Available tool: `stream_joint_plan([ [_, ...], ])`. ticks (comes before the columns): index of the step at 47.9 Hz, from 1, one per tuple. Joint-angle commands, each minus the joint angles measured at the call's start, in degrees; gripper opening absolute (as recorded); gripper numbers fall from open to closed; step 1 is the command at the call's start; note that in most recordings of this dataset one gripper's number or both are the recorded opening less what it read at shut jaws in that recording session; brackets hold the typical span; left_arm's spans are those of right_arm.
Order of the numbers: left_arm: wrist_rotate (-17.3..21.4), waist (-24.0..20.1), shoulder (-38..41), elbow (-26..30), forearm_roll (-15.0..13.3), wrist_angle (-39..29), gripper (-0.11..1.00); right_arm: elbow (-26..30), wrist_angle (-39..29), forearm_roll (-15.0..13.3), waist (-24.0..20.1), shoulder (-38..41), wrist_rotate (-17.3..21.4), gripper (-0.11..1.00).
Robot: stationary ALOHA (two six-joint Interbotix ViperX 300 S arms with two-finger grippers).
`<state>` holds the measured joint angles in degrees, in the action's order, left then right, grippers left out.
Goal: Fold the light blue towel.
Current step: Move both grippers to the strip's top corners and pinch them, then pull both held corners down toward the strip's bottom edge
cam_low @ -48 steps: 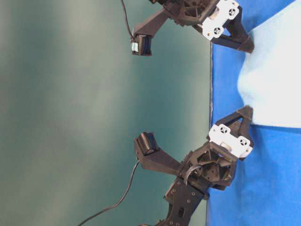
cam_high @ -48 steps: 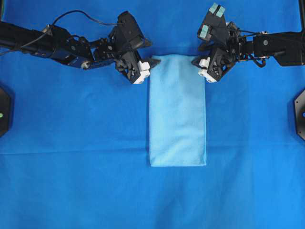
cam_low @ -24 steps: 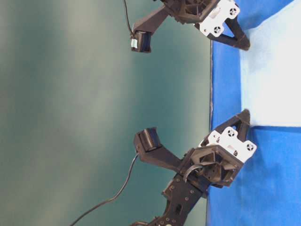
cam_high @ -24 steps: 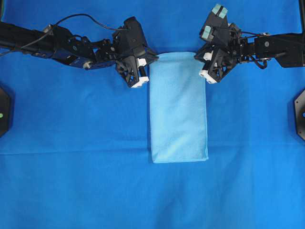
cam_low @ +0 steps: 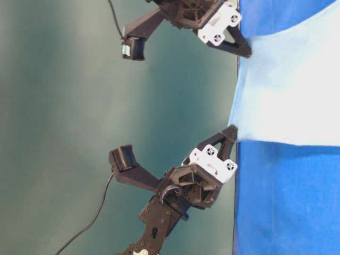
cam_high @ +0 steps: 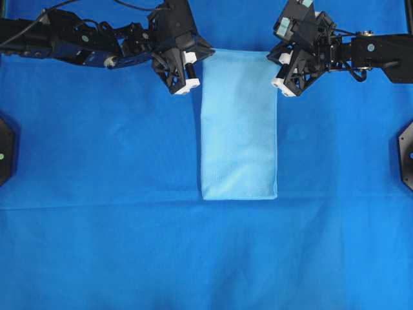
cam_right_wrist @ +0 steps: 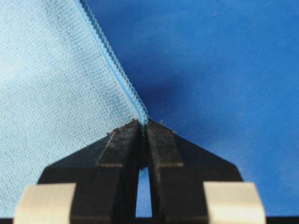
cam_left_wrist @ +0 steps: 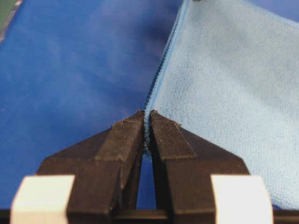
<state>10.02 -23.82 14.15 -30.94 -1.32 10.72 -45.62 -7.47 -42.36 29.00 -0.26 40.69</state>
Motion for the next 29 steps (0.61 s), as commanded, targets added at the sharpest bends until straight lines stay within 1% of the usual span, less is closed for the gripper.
stream_joint_plan([
  [1,0.18,-0.88,-1.93,1.32,-0.18,-0.79,0.03,0.79,-0.79,-0.44,0.79,-1.23,0.18,0.04],
  [8,0.26,-0.44,-2.46,1.32,-0.18,-1.05,0.03,0.79,-0.88,-0.44,0.79,-1.67,0.44,0.04],
  [14,0.97,0.88,-4.39,1.32,-0.18,-2.29,0.03,0.44,-1.93,-0.18,-0.18,-4.31,0.88,0.04],
  [19,1.58,2.64,-6.77,1.05,-0.18,-3.69,0.03,0.35,-4.66,-0.09,-2.64,-7.56,1.05,0.04],
  [21,1.67,3.43,-7.73,0.97,-0.18,-4.22,0.03,0.26,-6.68,0.18,-4.31,-9.23,1.23,0.04],
  [25,1.76,5.27,-9.23,0.35,-0.18,-5.10,0.03,0.18,-10.02,1.14,-7.03,-11.51,1.23,0.04],
  [29,1.76,7.65,-10.46,-0.97,-0.18,-6.06,0.03,-0.18,-13.27,2.72,-10.37,-13.36,1.32,0.04],
])
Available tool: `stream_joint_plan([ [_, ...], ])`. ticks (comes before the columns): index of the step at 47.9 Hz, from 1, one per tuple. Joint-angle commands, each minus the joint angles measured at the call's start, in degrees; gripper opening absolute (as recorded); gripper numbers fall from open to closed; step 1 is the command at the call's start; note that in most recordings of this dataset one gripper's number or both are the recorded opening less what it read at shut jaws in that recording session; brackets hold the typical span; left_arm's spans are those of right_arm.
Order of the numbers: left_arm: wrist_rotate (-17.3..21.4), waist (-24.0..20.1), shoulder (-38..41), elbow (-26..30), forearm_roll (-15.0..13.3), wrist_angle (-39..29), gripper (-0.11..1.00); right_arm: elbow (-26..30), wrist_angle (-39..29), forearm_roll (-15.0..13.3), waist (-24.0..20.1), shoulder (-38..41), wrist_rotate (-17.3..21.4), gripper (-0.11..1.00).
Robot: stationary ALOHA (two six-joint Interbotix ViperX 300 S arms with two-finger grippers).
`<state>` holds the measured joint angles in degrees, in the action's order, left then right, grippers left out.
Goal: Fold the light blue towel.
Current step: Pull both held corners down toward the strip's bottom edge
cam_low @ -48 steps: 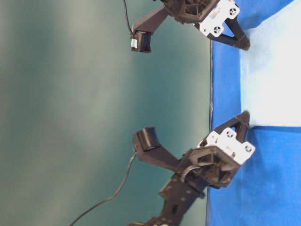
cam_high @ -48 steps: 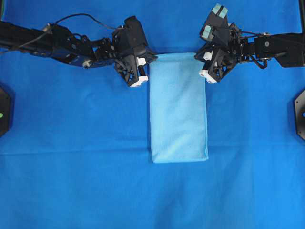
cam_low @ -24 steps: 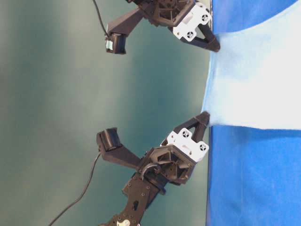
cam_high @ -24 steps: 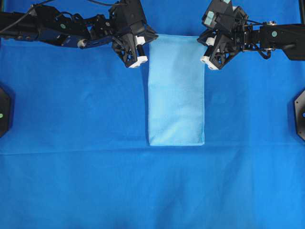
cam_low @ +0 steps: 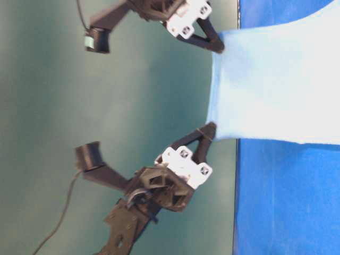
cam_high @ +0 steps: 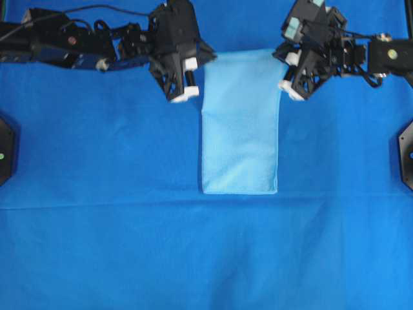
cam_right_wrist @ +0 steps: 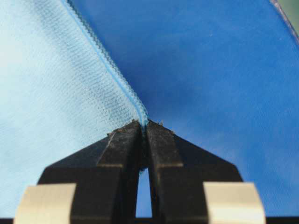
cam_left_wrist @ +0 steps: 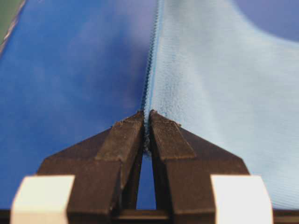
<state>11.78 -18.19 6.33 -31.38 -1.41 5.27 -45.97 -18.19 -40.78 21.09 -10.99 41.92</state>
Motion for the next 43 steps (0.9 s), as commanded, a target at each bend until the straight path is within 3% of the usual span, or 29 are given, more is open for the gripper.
stream_joint_plan([
  [1,-0.09,2.64,-2.99,-0.88,-0.09,-0.79,0.03,0.00,-3.16,1.67,-3.34,-3.08,0.09,0.04],
  [10,-3.25,7.82,-4.83,-3.96,-0.09,-1.32,0.03,-1.85,-6.33,6.77,-10.81,-5.62,0.44,0.04],
  [17,-4.75,13.36,-5.54,-6.06,-0.26,-1.32,0.03,-2.90,-7.03,9.76,-16.61,-5.98,3.52,0.04],
  [26,-7.56,18.63,-4.83,-7.56,-0.26,-2.11,0.03,-3.69,-6.86,9.84,-22.32,-4.75,9.23,0.04],
  [43,-8.53,21.53,3.43,-7.29,-0.26,3.78,0.03,-5.80,-0.18,9.93,-24.79,3.96,14.59,0.04],
])
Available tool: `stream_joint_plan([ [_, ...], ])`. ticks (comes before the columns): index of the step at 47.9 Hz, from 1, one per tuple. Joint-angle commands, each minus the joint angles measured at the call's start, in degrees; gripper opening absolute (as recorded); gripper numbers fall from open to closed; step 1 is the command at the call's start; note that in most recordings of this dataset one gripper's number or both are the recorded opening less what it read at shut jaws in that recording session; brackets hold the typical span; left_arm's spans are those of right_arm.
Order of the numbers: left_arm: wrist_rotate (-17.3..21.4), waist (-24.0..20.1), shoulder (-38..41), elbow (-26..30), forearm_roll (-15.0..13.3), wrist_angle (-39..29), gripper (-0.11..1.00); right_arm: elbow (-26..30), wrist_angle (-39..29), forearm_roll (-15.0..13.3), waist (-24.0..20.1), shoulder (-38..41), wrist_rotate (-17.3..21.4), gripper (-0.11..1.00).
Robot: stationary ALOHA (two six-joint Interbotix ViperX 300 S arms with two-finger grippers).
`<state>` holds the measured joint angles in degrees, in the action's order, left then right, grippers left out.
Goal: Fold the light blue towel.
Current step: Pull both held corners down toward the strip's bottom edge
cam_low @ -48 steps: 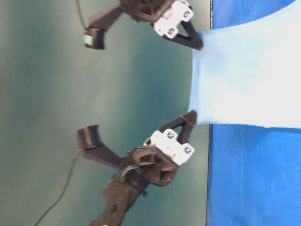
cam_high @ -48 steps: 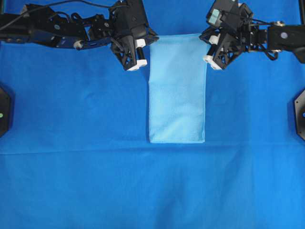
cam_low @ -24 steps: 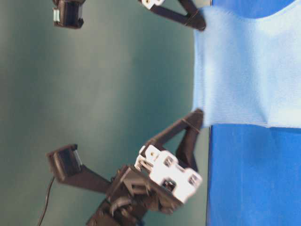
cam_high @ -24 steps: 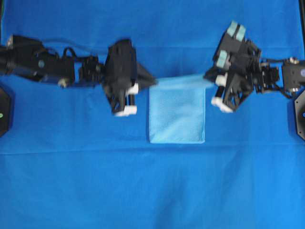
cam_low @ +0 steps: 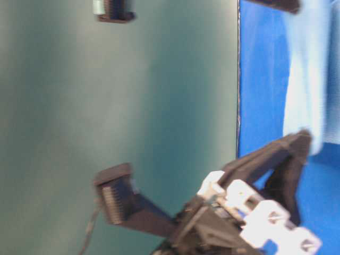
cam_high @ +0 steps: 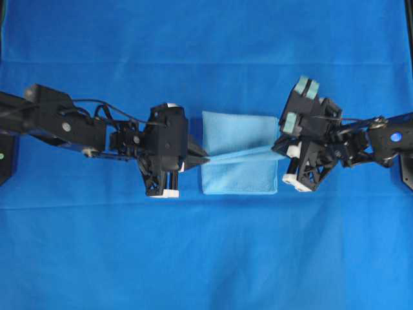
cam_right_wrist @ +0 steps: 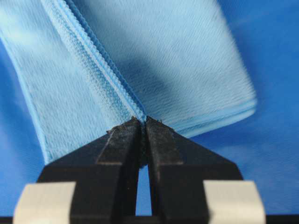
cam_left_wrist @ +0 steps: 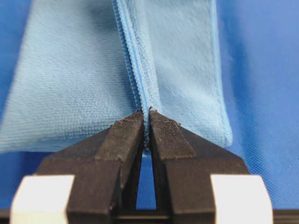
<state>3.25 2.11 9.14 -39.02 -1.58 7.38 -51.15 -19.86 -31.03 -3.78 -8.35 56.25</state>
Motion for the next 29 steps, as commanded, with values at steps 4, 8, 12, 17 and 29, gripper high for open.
stream_joint_plan([
  [4,-0.09,1.76,2.81,0.70,-0.09,4.48,0.03,-0.88,3.69,0.09,0.09,2.64,0.35,0.04],
  [8,-0.35,2.46,3.87,1.14,-0.09,5.10,0.03,-0.88,5.54,0.09,0.00,3.43,0.35,0.04],
  [12,-0.88,3.16,3.96,1.32,-0.09,5.01,0.03,-0.79,6.68,0.09,-0.26,3.69,0.35,0.04],
  [17,-1.23,3.69,3.96,1.23,-0.09,4.92,0.03,-0.70,7.38,0.09,-0.44,3.78,0.35,0.04],
  [29,-1.14,3.78,3.60,1.41,-0.09,3.87,0.03,-0.44,8.88,0.18,-0.53,4.04,0.35,0.05],
])
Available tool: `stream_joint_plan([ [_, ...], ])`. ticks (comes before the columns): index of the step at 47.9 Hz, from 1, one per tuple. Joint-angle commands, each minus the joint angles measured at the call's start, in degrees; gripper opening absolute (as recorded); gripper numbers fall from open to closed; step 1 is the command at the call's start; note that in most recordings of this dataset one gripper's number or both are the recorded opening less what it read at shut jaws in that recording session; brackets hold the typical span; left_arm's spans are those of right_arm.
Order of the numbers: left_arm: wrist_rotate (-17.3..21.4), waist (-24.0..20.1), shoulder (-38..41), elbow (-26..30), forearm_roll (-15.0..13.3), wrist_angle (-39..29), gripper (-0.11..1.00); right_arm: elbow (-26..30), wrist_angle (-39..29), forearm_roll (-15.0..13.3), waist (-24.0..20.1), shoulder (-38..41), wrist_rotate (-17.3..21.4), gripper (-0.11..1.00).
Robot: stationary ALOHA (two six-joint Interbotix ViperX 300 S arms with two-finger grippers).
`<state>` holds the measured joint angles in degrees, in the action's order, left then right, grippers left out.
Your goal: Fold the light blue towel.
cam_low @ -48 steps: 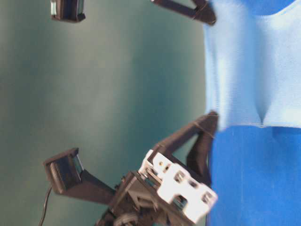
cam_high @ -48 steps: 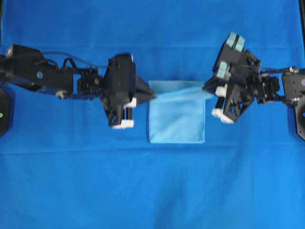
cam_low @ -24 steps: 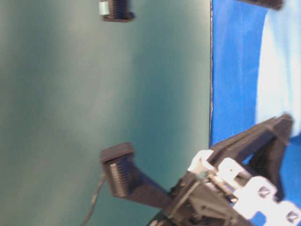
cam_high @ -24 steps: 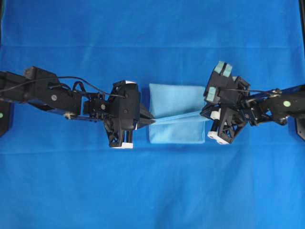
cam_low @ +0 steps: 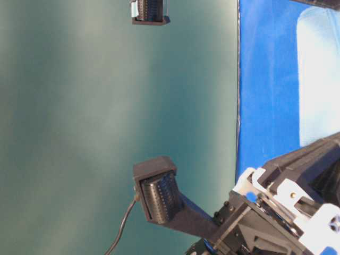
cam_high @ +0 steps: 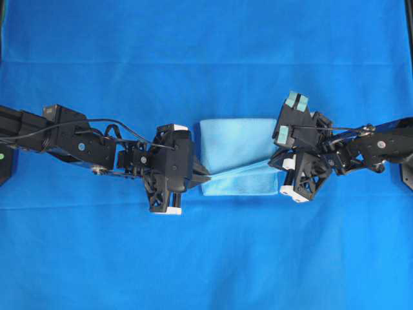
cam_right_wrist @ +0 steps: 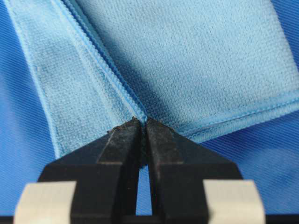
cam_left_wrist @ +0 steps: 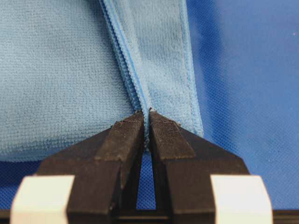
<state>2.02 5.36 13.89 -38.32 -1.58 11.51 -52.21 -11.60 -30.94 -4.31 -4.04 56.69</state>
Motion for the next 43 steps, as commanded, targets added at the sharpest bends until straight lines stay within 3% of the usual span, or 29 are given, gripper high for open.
stream_joint_plan([
  [1,0.09,0.44,-1.23,0.70,-0.09,-0.18,0.03,0.62,0.88,0.00,-0.09,-0.26,-0.09,0.05],
  [8,0.00,0.35,-1.23,0.88,-0.09,-0.26,0.03,0.97,1.58,0.09,-0.62,-0.09,-0.09,0.10],
  [14,-0.09,0.44,-1.58,1.49,-0.09,-0.26,0.05,1.58,1.41,0.00,-1.76,0.09,-0.09,0.46],
  [18,0.09,0.62,-2.64,1.85,-0.09,-0.35,0.24,1.93,1.05,0.00,-2.81,-0.26,-0.18,0.64],
  [25,0.88,0.35,-5.98,1.49,-0.09,-1.58,0.67,2.64,-0.79,0.00,-4.48,-3.16,-0.18,0.59],
  [29,0.97,0.26,-8.79,1.49,-0.09,-3.96,0.83,3.08,-2.81,0.00,-5.45,-5.80,-0.26,0.59],
  [37,0.97,0.26,-15.21,1.32,-0.09,-10.55,0.72,4.04,-8.53,-0.09,-8.09,-13.01,-0.88,0.59],
  [43,0.88,0.26,-20.04,0.88,-0.09,-13.71,0.72,3.96,-14.15,-0.97,-9.67,-19.42,-0.97,0.59],
])
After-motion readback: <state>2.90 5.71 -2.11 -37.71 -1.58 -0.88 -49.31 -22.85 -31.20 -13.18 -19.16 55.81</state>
